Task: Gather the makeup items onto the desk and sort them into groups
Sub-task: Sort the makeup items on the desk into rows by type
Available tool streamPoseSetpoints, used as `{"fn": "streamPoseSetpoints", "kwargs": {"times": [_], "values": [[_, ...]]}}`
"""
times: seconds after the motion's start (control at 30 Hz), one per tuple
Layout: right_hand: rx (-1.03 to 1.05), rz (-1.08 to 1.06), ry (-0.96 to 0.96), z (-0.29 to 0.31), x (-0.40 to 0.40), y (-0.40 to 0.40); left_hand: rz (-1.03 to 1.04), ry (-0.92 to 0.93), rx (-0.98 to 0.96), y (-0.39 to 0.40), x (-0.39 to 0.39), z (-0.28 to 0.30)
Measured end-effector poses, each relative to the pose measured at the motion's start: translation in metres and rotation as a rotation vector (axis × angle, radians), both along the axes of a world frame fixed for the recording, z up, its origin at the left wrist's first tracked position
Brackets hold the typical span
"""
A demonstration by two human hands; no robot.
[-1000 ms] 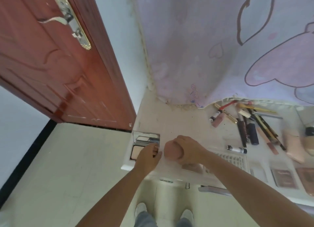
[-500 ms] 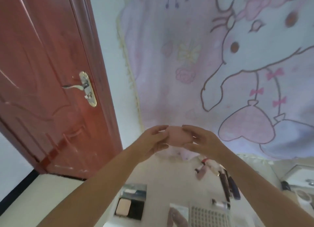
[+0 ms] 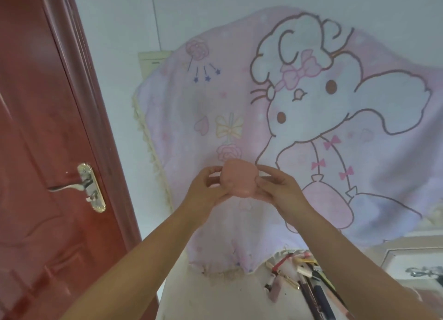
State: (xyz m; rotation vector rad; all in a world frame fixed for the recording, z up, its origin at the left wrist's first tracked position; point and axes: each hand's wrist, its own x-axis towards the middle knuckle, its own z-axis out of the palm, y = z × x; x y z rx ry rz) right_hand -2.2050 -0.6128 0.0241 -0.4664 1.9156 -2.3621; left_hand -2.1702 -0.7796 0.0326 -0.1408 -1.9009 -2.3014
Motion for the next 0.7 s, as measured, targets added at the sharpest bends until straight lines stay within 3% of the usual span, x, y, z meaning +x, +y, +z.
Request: {"fn": "streamPoseSetpoints", "kwargs": {"times": [0.3, 0.57, 0.7], "values": [[0.097, 0.018, -0.069, 0.018, -0.003, 0.009, -0.160, -0.109, 0.128, 0.002, -0.004, 0.015], [0.066, -0.133, -0.067, 0.032, -0.009, 0.003, -0.273, -0.095, 0.188, -0.001, -0.012, 0.028], [0.006, -0.008, -0.015, 0.031, -0.007, 0.006, -0.236, -0.088, 0.268, -0.007, -0.014, 0.028]]}}
